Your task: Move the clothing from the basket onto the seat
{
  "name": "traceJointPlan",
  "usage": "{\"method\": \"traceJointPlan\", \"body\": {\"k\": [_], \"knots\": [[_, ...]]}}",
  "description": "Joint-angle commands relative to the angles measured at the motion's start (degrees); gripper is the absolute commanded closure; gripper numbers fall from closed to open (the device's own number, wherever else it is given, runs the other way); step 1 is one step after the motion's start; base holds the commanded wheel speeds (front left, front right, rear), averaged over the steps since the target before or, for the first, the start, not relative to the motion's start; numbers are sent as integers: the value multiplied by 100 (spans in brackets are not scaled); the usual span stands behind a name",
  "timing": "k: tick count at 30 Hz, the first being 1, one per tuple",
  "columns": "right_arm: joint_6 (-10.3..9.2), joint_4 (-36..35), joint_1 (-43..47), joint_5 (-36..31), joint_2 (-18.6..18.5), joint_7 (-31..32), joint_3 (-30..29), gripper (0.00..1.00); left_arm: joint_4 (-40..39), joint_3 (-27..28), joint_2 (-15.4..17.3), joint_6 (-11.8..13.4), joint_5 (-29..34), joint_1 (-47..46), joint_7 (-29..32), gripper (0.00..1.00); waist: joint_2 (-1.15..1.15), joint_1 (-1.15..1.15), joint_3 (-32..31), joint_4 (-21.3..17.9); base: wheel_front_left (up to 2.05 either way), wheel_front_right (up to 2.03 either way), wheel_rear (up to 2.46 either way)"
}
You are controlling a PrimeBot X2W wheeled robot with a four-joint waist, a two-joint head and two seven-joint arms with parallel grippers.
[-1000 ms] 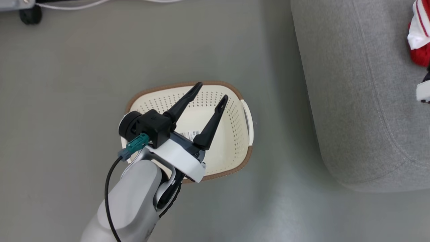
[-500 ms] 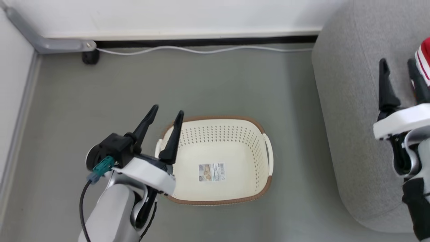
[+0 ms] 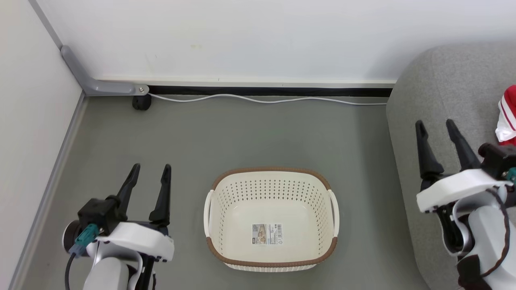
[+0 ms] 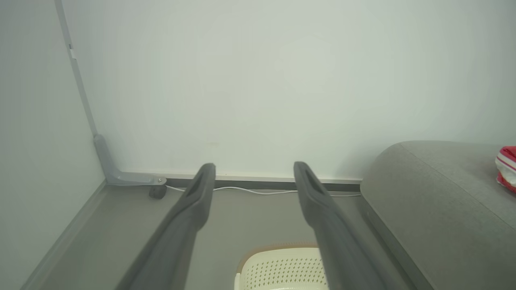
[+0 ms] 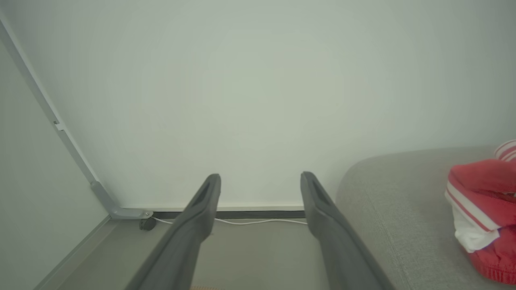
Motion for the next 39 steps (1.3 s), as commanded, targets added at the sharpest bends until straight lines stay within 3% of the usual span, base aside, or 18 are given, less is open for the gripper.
{"method": "traceJointPlan", "body": {"k": [1,12,39], "knots": [[17,-232,151,-66,22,-34,141,0,-191,320,78,34,92,46,-35,0,0,0,-67,-20,0,0,0],[17,-570,1015,-306,306,-34,103,0,-545,860,3,23,266,768,-35,0,0,0,-382,-226,0,0,0],[17,-795,1617,-618,666,-34,-312,0,-856,446,-11,-4,198,1466,-35,0,0,0,-565,-328,0,0,0]]}}
